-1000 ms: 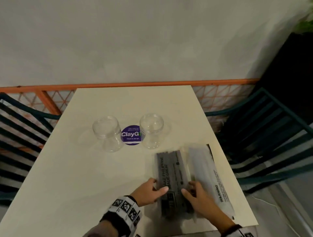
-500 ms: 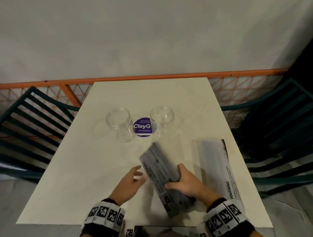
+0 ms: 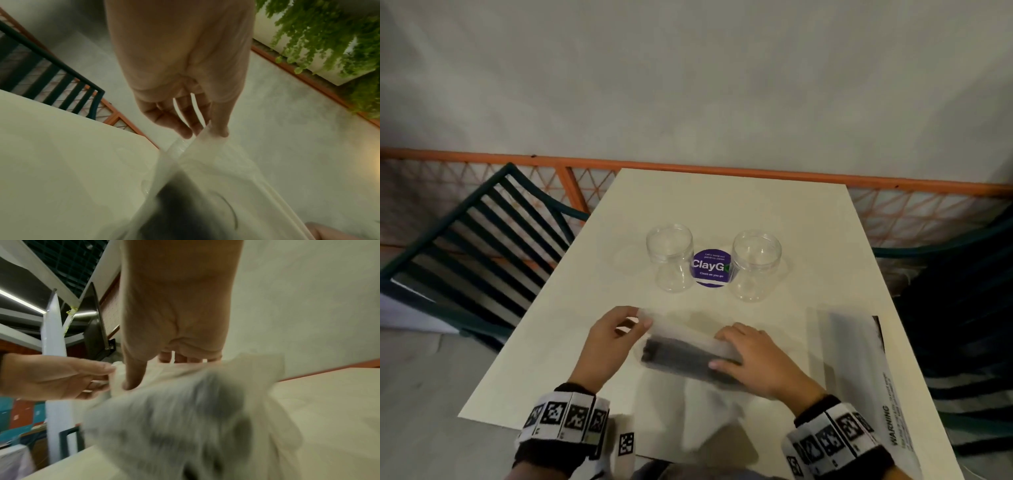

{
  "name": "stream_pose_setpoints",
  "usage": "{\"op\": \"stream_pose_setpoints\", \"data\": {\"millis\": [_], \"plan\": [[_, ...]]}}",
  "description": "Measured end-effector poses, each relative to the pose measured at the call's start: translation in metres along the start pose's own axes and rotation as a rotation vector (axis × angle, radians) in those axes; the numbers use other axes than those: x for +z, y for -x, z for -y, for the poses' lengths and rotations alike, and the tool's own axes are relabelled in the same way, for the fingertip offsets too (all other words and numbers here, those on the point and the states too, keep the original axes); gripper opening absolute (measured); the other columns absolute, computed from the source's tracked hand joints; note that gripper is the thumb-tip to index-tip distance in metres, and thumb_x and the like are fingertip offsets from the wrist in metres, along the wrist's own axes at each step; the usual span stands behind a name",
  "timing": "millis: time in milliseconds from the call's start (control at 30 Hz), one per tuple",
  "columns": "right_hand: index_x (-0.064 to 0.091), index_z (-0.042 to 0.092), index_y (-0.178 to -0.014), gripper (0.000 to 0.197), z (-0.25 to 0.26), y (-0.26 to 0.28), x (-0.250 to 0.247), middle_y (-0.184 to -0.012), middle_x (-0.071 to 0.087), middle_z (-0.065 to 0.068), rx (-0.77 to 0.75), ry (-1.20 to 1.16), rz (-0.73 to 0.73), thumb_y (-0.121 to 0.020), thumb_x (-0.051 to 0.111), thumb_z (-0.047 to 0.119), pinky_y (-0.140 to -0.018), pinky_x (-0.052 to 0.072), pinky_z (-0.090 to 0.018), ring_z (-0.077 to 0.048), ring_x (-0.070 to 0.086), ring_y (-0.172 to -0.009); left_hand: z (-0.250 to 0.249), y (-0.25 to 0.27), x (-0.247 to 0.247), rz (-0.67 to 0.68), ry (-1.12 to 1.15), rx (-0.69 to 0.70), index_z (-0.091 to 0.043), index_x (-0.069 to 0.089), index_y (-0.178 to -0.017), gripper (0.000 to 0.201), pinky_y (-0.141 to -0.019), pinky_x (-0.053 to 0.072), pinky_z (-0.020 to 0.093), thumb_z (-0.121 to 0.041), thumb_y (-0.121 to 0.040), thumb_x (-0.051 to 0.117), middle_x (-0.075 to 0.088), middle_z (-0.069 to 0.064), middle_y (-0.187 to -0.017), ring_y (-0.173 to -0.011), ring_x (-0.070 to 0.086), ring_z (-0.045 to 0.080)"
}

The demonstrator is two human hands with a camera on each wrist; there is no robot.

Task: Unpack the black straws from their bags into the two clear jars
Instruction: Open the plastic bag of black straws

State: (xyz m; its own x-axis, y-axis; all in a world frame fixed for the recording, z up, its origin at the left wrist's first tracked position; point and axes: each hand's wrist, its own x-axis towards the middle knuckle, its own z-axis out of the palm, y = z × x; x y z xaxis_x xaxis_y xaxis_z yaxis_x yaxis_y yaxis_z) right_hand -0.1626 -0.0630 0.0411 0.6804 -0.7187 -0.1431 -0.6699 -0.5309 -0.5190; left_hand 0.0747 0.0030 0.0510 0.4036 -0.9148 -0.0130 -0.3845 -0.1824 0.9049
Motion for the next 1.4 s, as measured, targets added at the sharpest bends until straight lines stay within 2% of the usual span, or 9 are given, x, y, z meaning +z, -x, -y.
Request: {"op": "stream_pose_setpoints", "data": {"millis": [200, 400, 600, 700, 767, 933, 1100, 1233, 1400], "plan": [[0.058, 0.018, -0.093, 0.021, -0.008, -0.008, -0.036, -0.096, 0.062, 0.000, 0.117, -0.194, -0.196, -0.086, 0.060, 0.038, -0.078, 0.045, -0.028, -0.016, 0.057, -0.088, -0.005, -0.011, -0.017, -0.026, 0.206, 0.037, -0.025, 0.069, -0.074, 0.010, -0.065, 0.046, 0.011, -0.017, -0.080, 0.067, 0.071, -0.003, -0.080, -0.068, 0.058, 0.005], [0.056, 0.025, -0.087, 0.010, 0.001, -0.011, -0.056, -0.092, 0.062, 0.004, 0.122, -0.203, -0.352, -0.084, 0.063, 0.031, -0.071, 0.038, -0.010, -0.011, 0.057, -0.087, -0.027, -0.022, -0.022, 0.012, 0.326, 0.162, -0.016, 0.067, -0.079, 0.009, -0.064, 0.048, 0.012, -0.010, -0.083, 0.062, 0.069, -0.005, -0.074, -0.064, 0.057, 0.005], [0.056, 0.028, -0.083, 0.015, 0.024, -0.016, -0.076, -0.081, 0.053, 0.019, 0.115, -0.126, -0.552, -0.078, 0.070, 0.028, -0.079, 0.045, -0.031, -0.008, 0.055, -0.082, -0.049, -0.027, -0.036, -0.050, 0.468, 0.237, -0.018, 0.067, -0.077, 0.006, -0.067, 0.050, 0.013, -0.018, -0.078, 0.061, 0.069, -0.004, -0.073, -0.067, 0.057, 0.007], [0.061, 0.029, -0.097, 0.020, 0.044, -0.020, -0.089, -0.091, 0.055, 0.018, 0.026, -0.162, -0.536, -0.079, 0.070, 0.027, -0.079, 0.040, -0.010, 0.000, 0.053, -0.091, -0.059, -0.028, -0.041, -0.062, 0.496, 0.276, -0.017, 0.067, -0.077, 0.008, -0.069, 0.050, 0.015, -0.025, -0.075, 0.066, 0.068, -0.007, -0.074, -0.069, 0.057, 0.007], [0.065, 0.026, -0.100, 0.019, 0.065, -0.024, -0.095, -0.094, 0.058, 0.017, -0.079, -0.221, -0.534, -0.081, 0.068, 0.030, -0.080, 0.039, -0.006, 0.002, 0.053, -0.095, -0.063, -0.028, -0.041, -0.057, 0.486, 0.294, -0.019, 0.067, -0.077, 0.014, -0.067, 0.049, 0.015, -0.032, -0.076, 0.072, 0.067, -0.007, -0.072, -0.068, 0.057, 0.008], [0.069, 0.030, -0.096, 0.025, 0.118, -0.052, -0.085, -0.087, 0.060, 0.022, -0.218, -0.311, -0.501, -0.080, 0.056, 0.045, -0.081, 0.045, -0.016, -0.004, 0.058, -0.090, -0.068, -0.027, -0.038, -0.005, 0.466, 0.327, -0.019, 0.067, -0.077, 0.024, -0.067, 0.049, 0.019, -0.041, -0.069, 0.063, 0.066, 0.001, -0.072, -0.067, 0.058, 0.012], [0.071, 0.027, -0.088, 0.034, 0.140, -0.069, -0.071, -0.088, 0.069, 0.009, -0.201, -0.337, -0.509, -0.079, 0.048, 0.050, -0.079, 0.044, -0.019, -0.006, 0.057, -0.086, -0.067, -0.028, -0.043, 0.000, 0.450, 0.361, -0.021, 0.069, -0.077, 0.022, -0.068, 0.049, 0.018, -0.039, -0.069, 0.061, 0.069, 0.000, -0.074, -0.070, 0.060, 0.013], [0.066, 0.024, -0.088, 0.034, 0.142, -0.070, -0.062, -0.088, 0.067, 0.007, -0.186, -0.187, -0.530, -0.085, 0.040, 0.045, -0.082, 0.045, -0.034, -0.011, 0.057, -0.084, -0.061, -0.028, -0.044, -0.031, 0.405, 0.394, -0.017, 0.068, -0.078, 0.024, -0.070, 0.050, 0.021, -0.039, -0.071, 0.061, 0.069, 0.004, -0.080, -0.076, 0.062, 0.020], [0.062, 0.023, -0.084, 0.029, 0.133, -0.065, -0.061, -0.081, 0.066, 0.008, -0.145, -0.035, -0.618, -0.086, 0.038, 0.038, -0.077, 0.041, -0.031, -0.014, 0.058, -0.077, -0.061, -0.029, -0.046, -0.111, 0.439, 0.387, -0.018, 0.066, -0.076, 0.021, -0.071, 0.049, 0.018, -0.038, -0.071, 0.062, 0.068, -0.001, -0.078, -0.077, 0.061, 0.016]]}}
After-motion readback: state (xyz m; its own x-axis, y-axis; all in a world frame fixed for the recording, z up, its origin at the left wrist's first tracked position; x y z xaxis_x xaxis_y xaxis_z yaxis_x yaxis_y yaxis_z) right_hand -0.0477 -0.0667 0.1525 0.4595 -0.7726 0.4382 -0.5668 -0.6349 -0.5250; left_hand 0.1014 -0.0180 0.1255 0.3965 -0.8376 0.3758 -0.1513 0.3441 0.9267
